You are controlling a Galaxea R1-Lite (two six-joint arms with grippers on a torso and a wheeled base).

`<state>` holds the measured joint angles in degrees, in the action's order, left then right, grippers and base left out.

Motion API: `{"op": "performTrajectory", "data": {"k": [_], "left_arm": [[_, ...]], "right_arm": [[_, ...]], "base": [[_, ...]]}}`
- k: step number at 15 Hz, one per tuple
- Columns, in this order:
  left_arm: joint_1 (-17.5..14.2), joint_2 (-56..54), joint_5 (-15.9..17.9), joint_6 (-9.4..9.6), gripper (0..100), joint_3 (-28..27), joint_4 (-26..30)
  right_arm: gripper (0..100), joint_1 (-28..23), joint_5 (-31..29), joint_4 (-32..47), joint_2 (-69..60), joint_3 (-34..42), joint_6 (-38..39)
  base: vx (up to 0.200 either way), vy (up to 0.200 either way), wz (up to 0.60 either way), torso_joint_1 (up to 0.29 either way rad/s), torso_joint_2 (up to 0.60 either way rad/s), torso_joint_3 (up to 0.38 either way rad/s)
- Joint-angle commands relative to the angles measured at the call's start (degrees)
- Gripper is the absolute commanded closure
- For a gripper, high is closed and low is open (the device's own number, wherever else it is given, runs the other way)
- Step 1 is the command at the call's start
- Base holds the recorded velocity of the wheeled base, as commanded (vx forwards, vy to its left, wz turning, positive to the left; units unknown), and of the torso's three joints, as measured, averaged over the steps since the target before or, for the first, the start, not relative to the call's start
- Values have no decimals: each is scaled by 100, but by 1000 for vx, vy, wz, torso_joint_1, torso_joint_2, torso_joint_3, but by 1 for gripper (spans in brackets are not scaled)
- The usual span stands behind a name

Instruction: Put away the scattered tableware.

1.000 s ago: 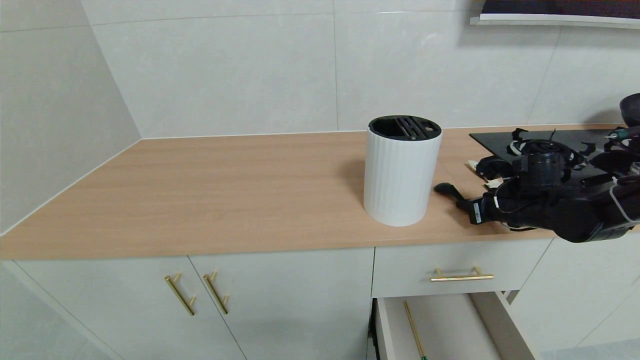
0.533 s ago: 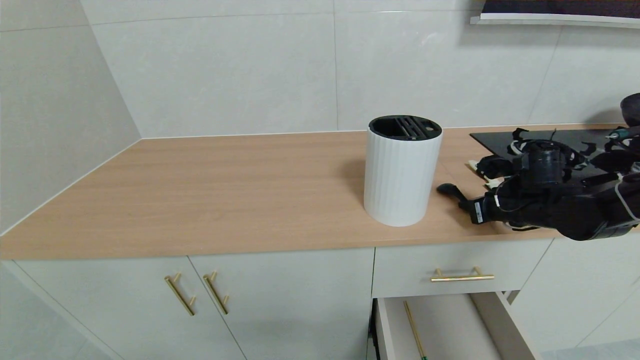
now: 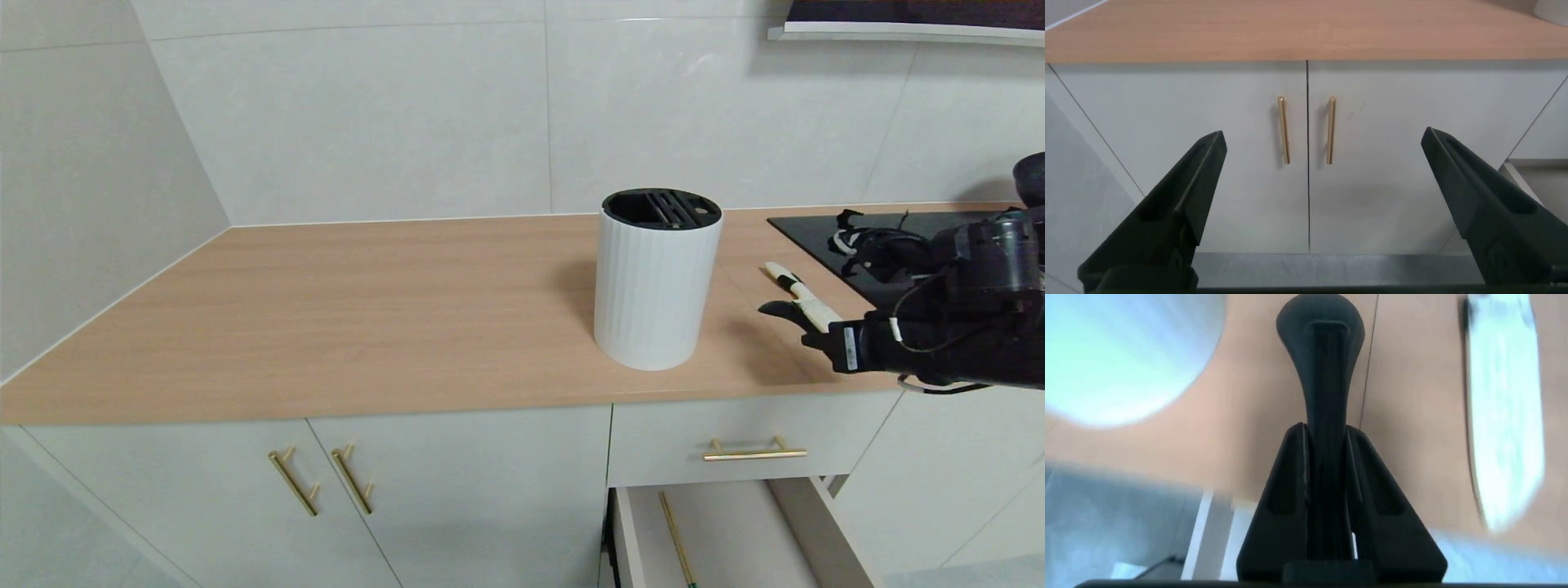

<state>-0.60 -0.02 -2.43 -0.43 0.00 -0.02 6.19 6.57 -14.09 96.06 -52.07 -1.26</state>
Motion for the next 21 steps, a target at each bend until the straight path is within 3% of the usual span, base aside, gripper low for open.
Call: {"op": "performTrajectory", "data": {"k": [1, 4, 8, 21], "left_arm": [[-2, 2, -12, -1, 0, 0, 2], [-2, 2, -4, -1, 0, 0, 2], [-2, 2, -4, -1, 0, 0, -6], [-2, 2, -4, -1, 0, 0, -6]], "right_arm": [[100, 66, 116, 3, -1204, 1128, -129], [100, 348, 116, 12, -1881, 1955, -261], [100, 594, 108, 12, -1942, 2473, -885], [100, 1024, 90, 12, -1441, 2693, -1122]], "base": [[0, 0, 0, 0, 0, 0], [0, 0, 0, 0, 0, 0], [0, 0, 0, 0, 0, 0], [0, 0, 0, -160, 396, 238]]}}
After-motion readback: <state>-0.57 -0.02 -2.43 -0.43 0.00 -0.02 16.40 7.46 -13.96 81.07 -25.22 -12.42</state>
